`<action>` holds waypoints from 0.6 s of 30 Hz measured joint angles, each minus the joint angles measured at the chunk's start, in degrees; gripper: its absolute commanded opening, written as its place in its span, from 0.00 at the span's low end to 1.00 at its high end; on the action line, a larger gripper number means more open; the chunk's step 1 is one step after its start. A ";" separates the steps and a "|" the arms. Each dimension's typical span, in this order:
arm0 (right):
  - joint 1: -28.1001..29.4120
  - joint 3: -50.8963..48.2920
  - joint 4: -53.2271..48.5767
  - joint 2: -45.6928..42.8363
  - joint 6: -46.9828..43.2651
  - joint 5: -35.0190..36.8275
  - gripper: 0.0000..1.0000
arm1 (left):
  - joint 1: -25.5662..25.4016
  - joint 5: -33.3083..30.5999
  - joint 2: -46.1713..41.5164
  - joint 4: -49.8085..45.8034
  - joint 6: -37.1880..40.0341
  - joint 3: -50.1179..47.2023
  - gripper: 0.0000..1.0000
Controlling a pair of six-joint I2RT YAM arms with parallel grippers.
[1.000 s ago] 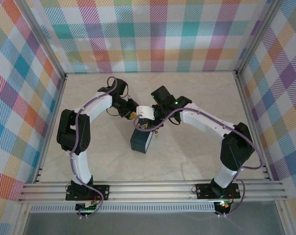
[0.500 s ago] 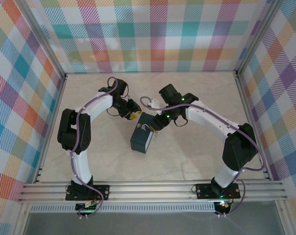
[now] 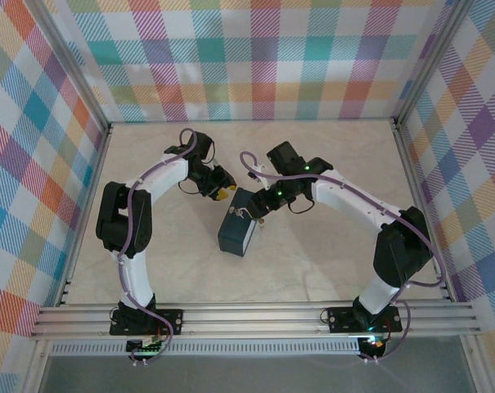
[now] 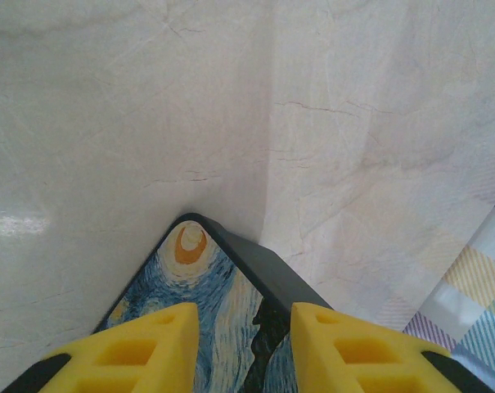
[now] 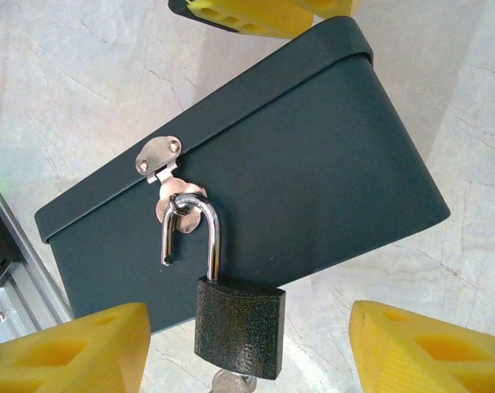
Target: Unlock a padlock with a key
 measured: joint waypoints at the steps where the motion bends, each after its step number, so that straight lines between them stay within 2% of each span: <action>1: 0.22 0.00 -0.07 0.04 0.04 0.28 0.64 | 0.02 0.00 0.00 0.00 0.00 0.00 0.35; 9: 2.69 0.02 -1.68 1.36 -0.13 3.04 0.61 | 0.28 -0.85 0.00 0.04 -0.07 0.00 0.35; 18: 3.54 0.02 -2.56 2.97 -0.76 4.94 0.41 | 0.52 -1.05 0.00 0.07 -0.26 -0.02 0.35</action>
